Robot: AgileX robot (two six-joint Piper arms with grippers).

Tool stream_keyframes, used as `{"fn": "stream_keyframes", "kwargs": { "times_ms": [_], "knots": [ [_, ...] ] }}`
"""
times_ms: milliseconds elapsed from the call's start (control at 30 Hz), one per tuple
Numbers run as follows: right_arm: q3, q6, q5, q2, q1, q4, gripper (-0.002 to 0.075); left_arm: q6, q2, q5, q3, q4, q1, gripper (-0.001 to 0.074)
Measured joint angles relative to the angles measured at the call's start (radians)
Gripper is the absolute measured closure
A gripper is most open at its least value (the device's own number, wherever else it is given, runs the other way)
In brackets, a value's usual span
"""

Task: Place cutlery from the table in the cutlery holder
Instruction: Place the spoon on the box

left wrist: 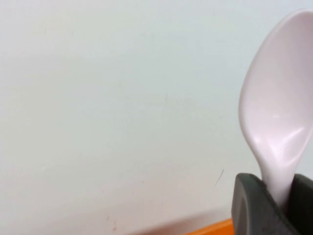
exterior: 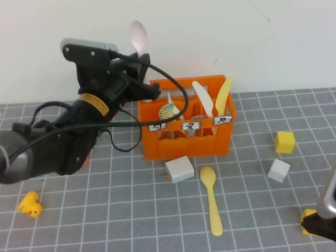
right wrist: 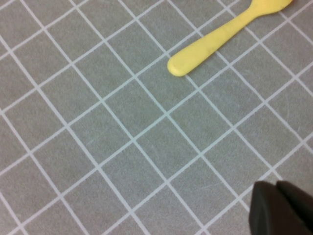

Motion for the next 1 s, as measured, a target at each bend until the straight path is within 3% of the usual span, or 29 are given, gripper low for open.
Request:
{"fn": "stream_keyframes", "kwargs": {
  "times_ms": [400,467,633,733,900,1000],
  "knots": [
    [0.002,-0.009,0.006,0.000,0.000,0.000,0.0727,0.069,0.082,-0.014,0.000,0.107,0.000,0.0628],
    [0.002,-0.017,0.012,0.000,0.000,0.000,0.0727,0.071,0.090,-0.014,0.000,0.127,0.000,0.0596],
    [0.002,-0.025,0.016,0.000,0.000,0.000,0.0727,0.071,0.092,-0.021,0.000,0.133,0.002,0.0387],
    [0.002,-0.028,0.019,0.000,0.000,0.000,0.0727,0.071,0.092,-0.026,0.000,0.135,0.004,0.0345],
    [0.002,-0.028,0.019,0.000,0.000,0.000,0.0727,0.130,0.018,0.016,0.000,0.164,0.008,0.0409],
    [0.002,-0.028,0.019,0.000,0.000,0.000,0.0727,0.185,-0.102,0.128,0.000,0.167,0.008,0.0541]
  ]
}}
